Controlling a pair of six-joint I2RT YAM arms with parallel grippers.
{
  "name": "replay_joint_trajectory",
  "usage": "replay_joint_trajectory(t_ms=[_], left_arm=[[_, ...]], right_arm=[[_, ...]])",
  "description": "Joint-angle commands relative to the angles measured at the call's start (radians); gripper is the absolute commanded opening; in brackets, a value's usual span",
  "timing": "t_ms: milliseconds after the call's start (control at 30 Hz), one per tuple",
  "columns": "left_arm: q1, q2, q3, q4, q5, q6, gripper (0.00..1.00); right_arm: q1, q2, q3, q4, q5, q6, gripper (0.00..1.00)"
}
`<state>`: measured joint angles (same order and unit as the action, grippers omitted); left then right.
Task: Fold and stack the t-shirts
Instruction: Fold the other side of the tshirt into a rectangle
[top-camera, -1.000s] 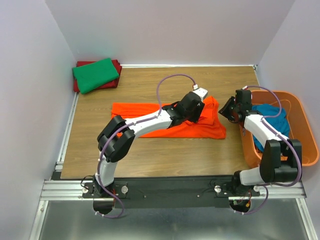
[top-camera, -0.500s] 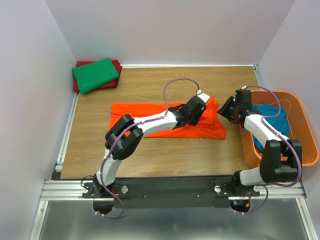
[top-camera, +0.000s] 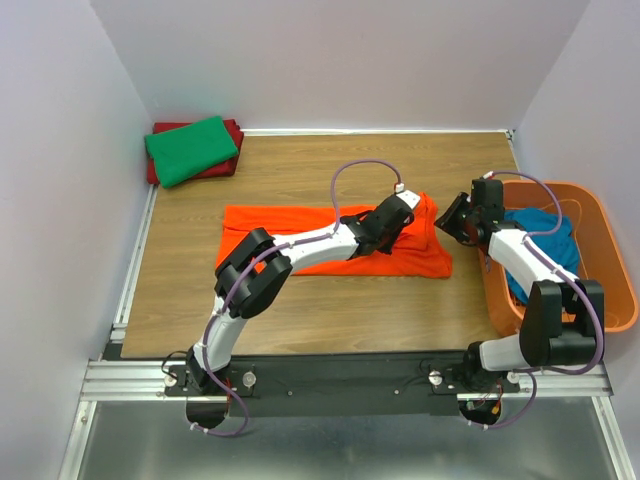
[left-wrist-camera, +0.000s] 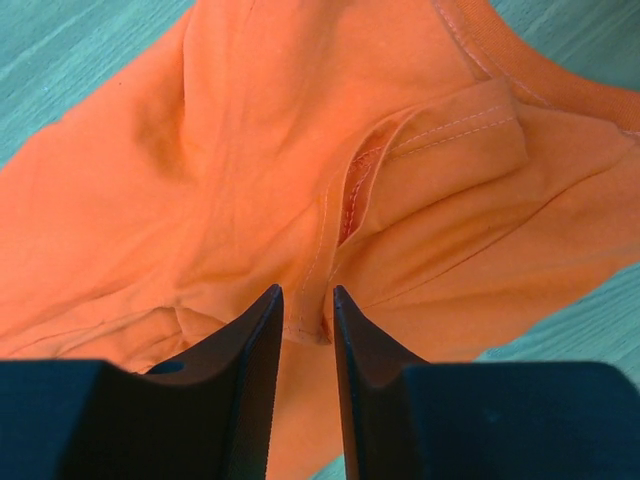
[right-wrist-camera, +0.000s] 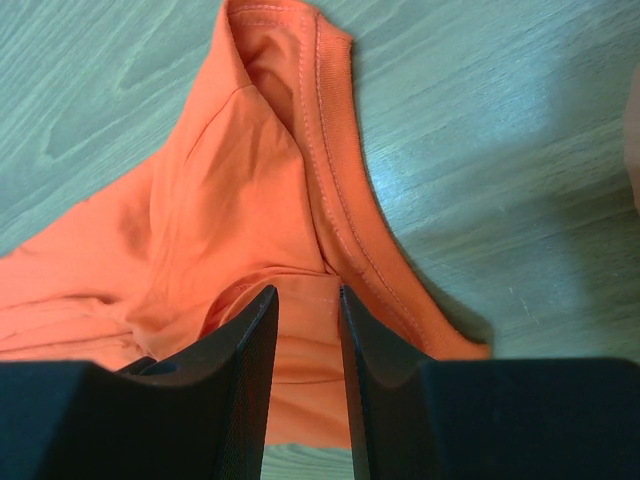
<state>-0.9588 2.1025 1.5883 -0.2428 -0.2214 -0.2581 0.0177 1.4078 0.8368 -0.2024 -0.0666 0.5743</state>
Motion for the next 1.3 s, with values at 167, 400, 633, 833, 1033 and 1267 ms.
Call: replay_joint_trajectory(t_ms=[167, 400, 633, 833, 1033, 1267], left_arm=[[-0.009, 0.014, 0.012, -0.024, -0.016, 0.023, 0.32], [-0.017, 0.019, 0.004, -0.023, 0.005, 0.034, 0.35], [-0.018, 0.030, 0.002, -0.021, -0.007, 0.031, 0.34], [-0.018, 0.037, 0.001, -0.026, -0.029, 0.026, 0.26], [-0.018, 0.010, -0.011, -0.030, -0.087, 0.014, 0.02], [-0.018, -0.050, -0.074, -0.021, -0.144, 0.010, 0.00]], right_arm=[[-0.009, -0.015, 0.010, 0.001, -0.018, -0.017, 0.38], [-0.009, -0.015, 0.007, 0.003, -0.013, -0.019, 0.38], [-0.010, -0.017, 0.004, 0.004, -0.012, -0.022, 0.38], [-0.010, -0.015, 0.002, 0.006, -0.012, -0.022, 0.38], [-0.009, -0.010, -0.001, 0.004, -0.009, -0.025, 0.38], [-0.009, -0.006, -0.004, 0.006, -0.002, -0.027, 0.38]])
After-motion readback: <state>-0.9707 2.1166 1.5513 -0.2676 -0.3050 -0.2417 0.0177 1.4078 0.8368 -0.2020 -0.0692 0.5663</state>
